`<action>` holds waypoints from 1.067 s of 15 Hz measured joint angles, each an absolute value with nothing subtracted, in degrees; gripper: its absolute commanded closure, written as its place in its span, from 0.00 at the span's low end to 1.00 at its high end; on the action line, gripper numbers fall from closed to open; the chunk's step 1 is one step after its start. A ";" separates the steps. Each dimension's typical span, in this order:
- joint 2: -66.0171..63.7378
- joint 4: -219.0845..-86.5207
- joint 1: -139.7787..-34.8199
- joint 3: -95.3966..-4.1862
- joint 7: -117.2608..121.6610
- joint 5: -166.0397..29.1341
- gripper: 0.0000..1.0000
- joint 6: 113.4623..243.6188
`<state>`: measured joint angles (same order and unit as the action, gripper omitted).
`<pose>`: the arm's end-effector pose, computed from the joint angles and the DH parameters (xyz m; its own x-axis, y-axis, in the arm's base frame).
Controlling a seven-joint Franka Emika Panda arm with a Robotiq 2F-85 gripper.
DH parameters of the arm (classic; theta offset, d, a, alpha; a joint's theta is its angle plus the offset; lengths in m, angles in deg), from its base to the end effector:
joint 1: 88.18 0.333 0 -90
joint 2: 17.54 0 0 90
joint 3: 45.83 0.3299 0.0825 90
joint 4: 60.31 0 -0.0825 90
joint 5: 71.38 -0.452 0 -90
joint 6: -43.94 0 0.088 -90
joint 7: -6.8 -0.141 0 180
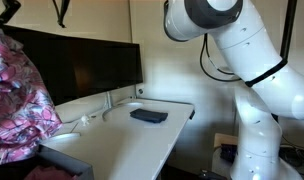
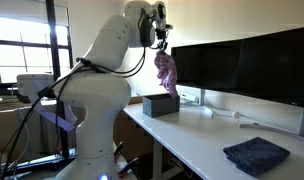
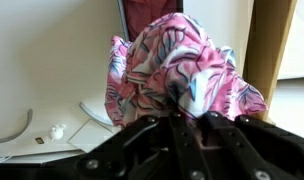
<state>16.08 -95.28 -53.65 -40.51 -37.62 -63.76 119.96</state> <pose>0.6046 0.4393 0.6767 0.9795 -0.1402 0.1445 -0.1358 -0.9899 -0.0404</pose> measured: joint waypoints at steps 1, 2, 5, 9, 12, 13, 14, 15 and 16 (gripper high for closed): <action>16.39 -93.35 -53.34 -41.16 -37.67 -63.44 0.90 118.87; 16.73 -91.33 -53.09 -41.73 -37.89 -63.08 0.90 117.71; 17.62 -85.49 -52.40 -43.46 -39.40 -62.78 0.90 114.56; 16.73 -82.68 -51.99 -45.55 -42.01 -62.68 0.90 113.33; 15.80 -82.68 -52.04 -47.24 -43.96 -62.61 0.91 113.33; 15.53 -82.68 -52.14 -47.84 -44.45 -62.61 0.91 113.33; 15.26 -82.68 -52.27 -48.45 -44.82 -62.60 0.90 113.31; 15.00 -82.67 -52.44 -48.97 -45.28 -62.60 0.90 113.29; 14.71 -82.67 -52.62 -49.43 -45.57 -62.60 0.91 113.22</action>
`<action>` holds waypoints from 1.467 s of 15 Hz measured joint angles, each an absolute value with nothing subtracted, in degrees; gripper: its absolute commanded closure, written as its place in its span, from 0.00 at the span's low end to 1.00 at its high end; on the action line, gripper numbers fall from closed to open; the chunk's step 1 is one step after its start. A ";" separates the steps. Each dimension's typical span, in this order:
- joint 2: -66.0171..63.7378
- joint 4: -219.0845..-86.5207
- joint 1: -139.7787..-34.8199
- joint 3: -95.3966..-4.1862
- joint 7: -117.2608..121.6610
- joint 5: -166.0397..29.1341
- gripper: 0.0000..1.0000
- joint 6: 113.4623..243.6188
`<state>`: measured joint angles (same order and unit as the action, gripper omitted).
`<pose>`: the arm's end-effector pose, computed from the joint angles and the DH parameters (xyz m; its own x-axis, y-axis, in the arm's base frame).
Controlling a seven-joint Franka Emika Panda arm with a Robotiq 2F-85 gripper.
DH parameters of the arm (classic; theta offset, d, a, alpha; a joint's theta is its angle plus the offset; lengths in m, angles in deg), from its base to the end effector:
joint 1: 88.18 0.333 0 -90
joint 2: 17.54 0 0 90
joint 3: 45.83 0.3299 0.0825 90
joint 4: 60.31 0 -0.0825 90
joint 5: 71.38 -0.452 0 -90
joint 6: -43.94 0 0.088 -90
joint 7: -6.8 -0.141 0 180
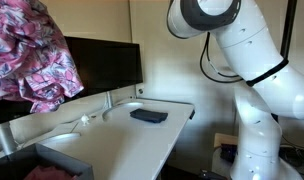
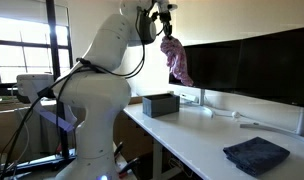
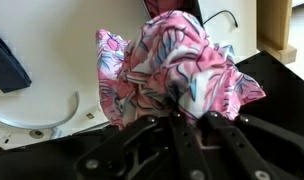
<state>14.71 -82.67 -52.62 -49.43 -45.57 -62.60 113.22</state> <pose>0.5836 0.3605 0.7856 0.8712 -0.4013 0.2829 -0.3864 -0.9159 -0.1091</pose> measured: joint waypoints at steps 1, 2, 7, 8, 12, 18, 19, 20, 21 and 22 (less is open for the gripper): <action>14.37 -82.67 -52.68 -50.01 -45.79 -62.60 0.90 113.12; 13.98 -82.66 -52.70 -50.55 -46.09 -62.60 0.90 113.00; 11.71 -82.10 -52.72 -53.05 -48.63 -62.60 0.91 110.87; 11.26 -81.92 -52.73 -53.53 -49.12 -62.60 0.91 110.10; 10.00 -80.24 -53.80 -53.45 -50.65 -61.96 0.91 105.19; 7.89 -80.23 -56.86 -52.16 -51.38 -61.90 0.93 100.95; 7.69 -80.23 -57.32 -51.93 -51.41 -61.90 0.60 100.66; 7.55 -80.23 -57.69 -51.69 -51.55 -61.90 0.60 100.51; 7.49 -80.23 -58.01 -51.30 -51.62 -61.90 0.54 100.43; 7.48 -80.23 -58.19 -51.05 -51.74 -61.90 0.49 100.42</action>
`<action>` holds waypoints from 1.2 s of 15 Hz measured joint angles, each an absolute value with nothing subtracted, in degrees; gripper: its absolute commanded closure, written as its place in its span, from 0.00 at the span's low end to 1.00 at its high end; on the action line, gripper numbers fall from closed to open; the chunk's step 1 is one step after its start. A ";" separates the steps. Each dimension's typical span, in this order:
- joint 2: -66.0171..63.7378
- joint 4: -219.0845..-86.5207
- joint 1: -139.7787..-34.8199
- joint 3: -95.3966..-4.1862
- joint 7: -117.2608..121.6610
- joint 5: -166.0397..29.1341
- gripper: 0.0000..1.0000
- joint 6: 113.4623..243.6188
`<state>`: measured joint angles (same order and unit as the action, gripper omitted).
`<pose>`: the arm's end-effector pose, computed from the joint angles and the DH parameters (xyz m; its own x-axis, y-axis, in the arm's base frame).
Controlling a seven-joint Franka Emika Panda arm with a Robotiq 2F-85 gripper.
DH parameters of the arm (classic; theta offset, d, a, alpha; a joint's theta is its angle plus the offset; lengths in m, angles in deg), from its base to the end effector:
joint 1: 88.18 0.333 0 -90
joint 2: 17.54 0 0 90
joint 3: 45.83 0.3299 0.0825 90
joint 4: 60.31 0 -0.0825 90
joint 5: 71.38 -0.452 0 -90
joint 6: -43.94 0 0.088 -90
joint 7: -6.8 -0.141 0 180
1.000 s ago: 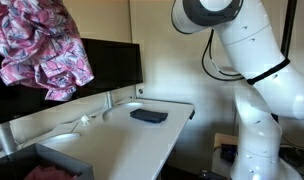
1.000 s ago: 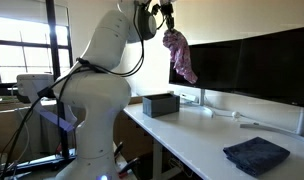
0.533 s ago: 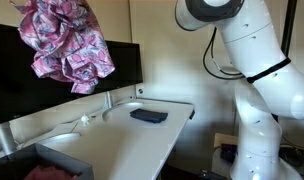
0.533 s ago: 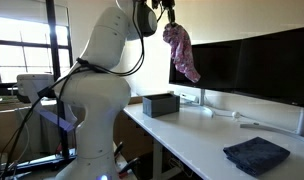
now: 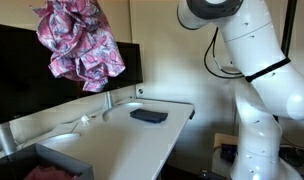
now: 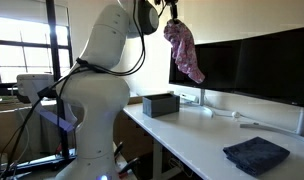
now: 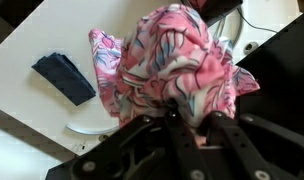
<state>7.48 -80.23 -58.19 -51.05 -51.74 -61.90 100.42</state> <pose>0.5341 0.2440 0.8579 0.7453 -0.6216 0.2411 -0.6183 -0.7797 -0.0990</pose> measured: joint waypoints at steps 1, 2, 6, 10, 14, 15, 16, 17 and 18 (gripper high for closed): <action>7.47 -80.23 -58.24 -50.90 -51.90 -61.90 0.41 100.42; 7.47 -80.23 -58.24 -50.76 -52.03 -61.90 0.35 100.42; 7.47 -80.23 -58.24 -50.21 -52.49 -61.90 0.09 100.43; 7.50 -80.23 -58.21 -49.56 -52.76 -61.90 0.00 100.43; 8.32 -80.31 -57.69 -48.26 -52.76 -61.91 0.00 100.42; 8.86 -80.37 -57.28 -47.67 -52.76 -61.94 0.00 100.42; 9.51 -80.45 -56.79 -47.08 -52.76 -61.97 0.00 100.43; 10.28 -80.65 -56.24 -46.44 -52.76 -62.07 0.00 100.43; 11.14 -80.76 -55.59 -45.88 -52.76 -62.15 0.00 100.44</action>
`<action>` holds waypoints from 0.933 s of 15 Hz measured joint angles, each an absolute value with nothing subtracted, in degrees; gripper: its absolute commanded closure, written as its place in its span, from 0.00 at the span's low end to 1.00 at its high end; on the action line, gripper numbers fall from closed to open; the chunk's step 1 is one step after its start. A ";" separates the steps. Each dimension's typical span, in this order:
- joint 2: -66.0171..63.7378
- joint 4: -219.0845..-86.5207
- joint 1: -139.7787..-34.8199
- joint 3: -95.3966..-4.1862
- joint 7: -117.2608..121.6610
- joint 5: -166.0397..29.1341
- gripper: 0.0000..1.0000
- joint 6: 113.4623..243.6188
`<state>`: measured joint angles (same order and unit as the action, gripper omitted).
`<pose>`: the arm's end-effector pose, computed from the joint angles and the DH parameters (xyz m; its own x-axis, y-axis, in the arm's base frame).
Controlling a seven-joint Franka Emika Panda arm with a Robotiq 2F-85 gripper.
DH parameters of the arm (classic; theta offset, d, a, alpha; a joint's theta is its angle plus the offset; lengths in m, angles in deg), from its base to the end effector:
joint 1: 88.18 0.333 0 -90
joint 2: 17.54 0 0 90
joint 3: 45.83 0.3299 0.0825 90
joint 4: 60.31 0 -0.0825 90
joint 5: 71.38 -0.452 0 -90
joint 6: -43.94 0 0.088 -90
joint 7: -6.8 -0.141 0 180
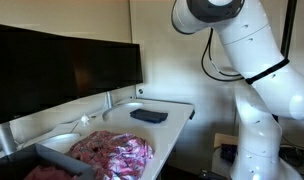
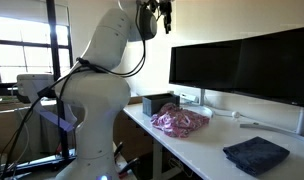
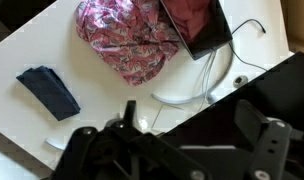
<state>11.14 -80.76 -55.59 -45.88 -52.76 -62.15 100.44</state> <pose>0.5389 0.3126 0.8141 0.8272 -0.5348 0.1727 -0.5342 -0.8437 -0.0536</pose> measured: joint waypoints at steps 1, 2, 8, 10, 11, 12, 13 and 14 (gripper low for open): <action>12.08 -80.82 -55.00 -45.33 -52.76 -62.27 0.00 100.45; 13.03 -80.88 -54.39 -44.87 -52.76 -62.34 0.00 100.47; 18.98 -81.33 -51.34 -43.29 -53.38 -65.25 0.00 100.57; 20.95 -81.56 -51.17 -42.71 -54.80 -67.41 0.00 100.68; 21.95 -81.56 -51.19 -42.36 -55.70 -68.50 0.00 100.77; 22.93 -81.56 -51.22 -42.11 -56.87 -69.59 0.00 100.97; 23.84 -81.56 -51.25 -41.94 -58.02 -70.61 0.00 101.20; 24.70 -81.56 -51.30 -41.79 -59.49 -71.67 0.00 101.52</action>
<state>24.70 -81.56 -51.30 -41.79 -59.49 -71.67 101.52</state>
